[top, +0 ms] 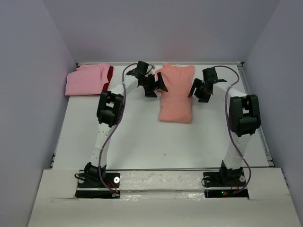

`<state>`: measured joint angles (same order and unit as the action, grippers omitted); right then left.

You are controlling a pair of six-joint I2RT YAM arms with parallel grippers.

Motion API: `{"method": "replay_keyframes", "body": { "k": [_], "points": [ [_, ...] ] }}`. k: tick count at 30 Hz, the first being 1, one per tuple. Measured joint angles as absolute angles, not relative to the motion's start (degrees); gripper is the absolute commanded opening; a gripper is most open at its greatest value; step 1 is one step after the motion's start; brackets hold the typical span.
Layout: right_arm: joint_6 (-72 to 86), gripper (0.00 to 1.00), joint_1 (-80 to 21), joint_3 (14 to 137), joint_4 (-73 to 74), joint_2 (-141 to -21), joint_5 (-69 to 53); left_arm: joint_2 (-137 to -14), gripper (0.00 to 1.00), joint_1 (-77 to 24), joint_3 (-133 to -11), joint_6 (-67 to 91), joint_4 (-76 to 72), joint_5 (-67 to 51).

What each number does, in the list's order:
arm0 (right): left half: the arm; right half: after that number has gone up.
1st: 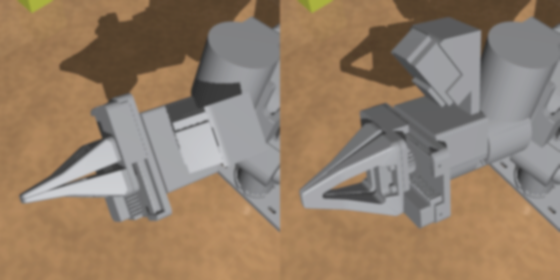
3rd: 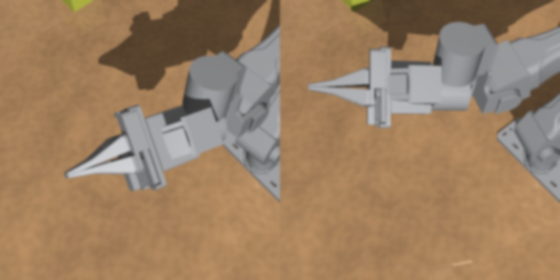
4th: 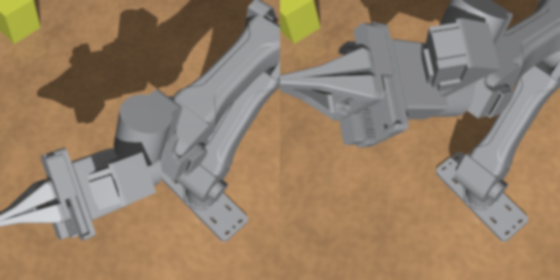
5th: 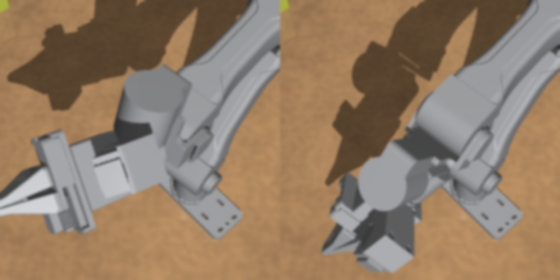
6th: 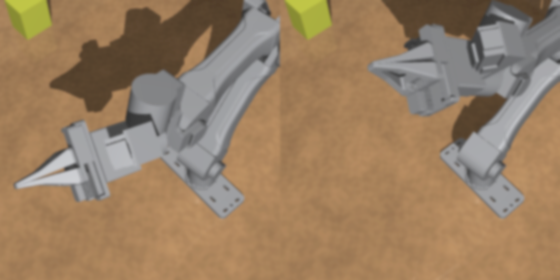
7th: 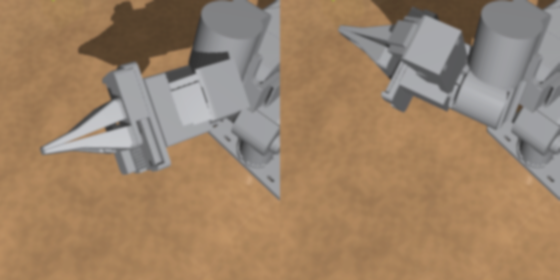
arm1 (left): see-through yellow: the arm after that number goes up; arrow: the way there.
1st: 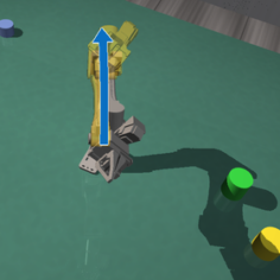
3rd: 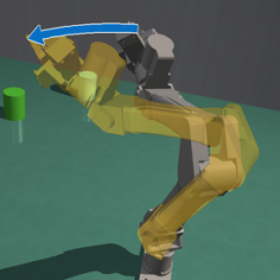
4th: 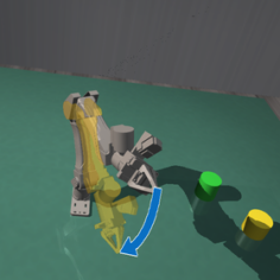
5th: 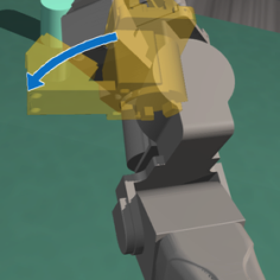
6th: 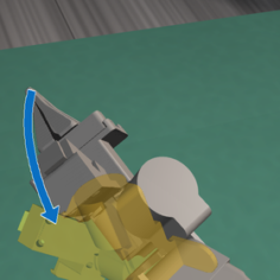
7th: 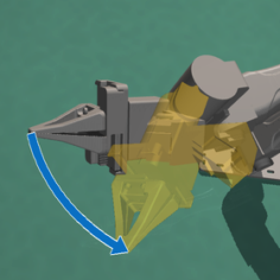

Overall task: Fold and stack the t-shirts
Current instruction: Fold the folded rectangular tshirt in 1/3 of the way

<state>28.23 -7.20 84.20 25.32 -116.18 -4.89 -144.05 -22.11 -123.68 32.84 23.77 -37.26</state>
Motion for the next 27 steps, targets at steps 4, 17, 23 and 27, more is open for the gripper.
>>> {"method": "replay_keyframes", "body": {
  "k": [4, 17, 23, 27],
  "points": [
    [28.3, 0.75, -7.2, 81.0, 26.1, -110.7, -6.3, -137.6, 0.99, -22.0, -115.1, 31.1, 25.4, -35.8],
    [32.5, 0.49, -6.8, 62.7, 26.5, -96.1, -25.0, -113.3, 0.98, -22.2, -79.2, 30.1, 18.8, -37.9],
    [34.2, 0.59, -6.8, 54.5, 27.0, -93.3, -30.0, -111.5, 0.96, -22.9, -70.7, 30.9, 15.6, -39.5],
    [34.5, 0.65, -6.8, 51.5, 26.8, -89.8, -30.3, -110.8, 0.96, -23.4, -68.8, 31.1, 14.4, -40.1]
  ]
}}
